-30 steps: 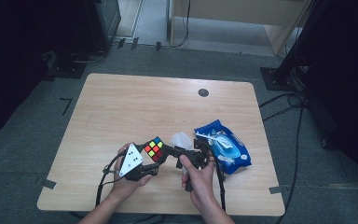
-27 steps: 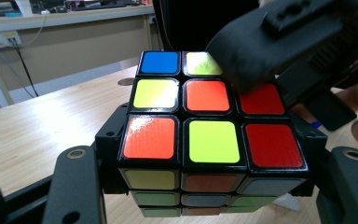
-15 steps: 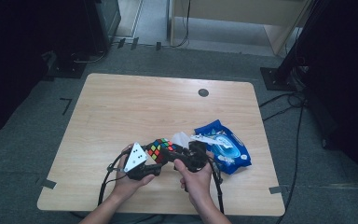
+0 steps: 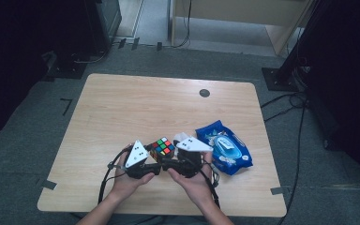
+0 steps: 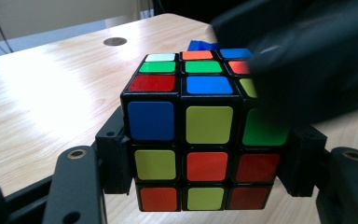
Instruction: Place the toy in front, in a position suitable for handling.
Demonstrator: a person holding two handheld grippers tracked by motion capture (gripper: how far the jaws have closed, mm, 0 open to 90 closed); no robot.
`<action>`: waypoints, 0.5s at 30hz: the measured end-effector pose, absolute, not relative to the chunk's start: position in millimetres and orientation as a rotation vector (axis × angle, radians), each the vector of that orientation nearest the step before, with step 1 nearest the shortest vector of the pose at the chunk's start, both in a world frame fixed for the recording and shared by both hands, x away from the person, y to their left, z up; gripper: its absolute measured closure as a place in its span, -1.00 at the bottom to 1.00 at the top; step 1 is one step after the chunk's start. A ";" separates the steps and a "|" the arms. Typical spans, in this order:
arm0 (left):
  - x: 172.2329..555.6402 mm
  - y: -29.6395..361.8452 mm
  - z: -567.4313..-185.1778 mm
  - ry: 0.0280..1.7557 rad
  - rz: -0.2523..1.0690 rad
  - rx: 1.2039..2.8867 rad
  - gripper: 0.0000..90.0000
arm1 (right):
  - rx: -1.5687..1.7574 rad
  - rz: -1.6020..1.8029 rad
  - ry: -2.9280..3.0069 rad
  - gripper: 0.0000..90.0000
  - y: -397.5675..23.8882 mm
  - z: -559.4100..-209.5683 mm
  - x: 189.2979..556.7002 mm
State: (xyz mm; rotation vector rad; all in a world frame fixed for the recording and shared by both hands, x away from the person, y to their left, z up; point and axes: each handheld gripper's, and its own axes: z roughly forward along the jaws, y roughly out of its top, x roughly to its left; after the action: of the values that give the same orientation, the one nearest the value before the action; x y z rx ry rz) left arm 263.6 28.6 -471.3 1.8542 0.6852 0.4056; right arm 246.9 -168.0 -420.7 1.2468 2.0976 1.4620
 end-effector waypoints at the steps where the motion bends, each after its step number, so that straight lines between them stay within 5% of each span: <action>1: 264.7 30.8 -471.0 0.694 0.406 1.854 -0.24 | 1.252 1.489 2.076 -0.36 -175.0 -417.0 247.7; 7: 273.1 46.2 -467.9 0.746 0.418 1.827 -0.24 | 1.285 1.443 2.063 0.07 -209.9 -424.3 261.0; 15: 276.2 52.2 -466.9 0.762 0.421 1.818 -0.24 | 1.308 1.084 2.273 0.37 -219.8 -486.9 286.4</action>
State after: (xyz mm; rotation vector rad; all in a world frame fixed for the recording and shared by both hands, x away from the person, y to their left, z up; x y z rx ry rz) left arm 276.2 52.2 -466.9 1.8175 0.7617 0.4206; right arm 286.4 -219.8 -486.9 1.3083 2.2731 1.0837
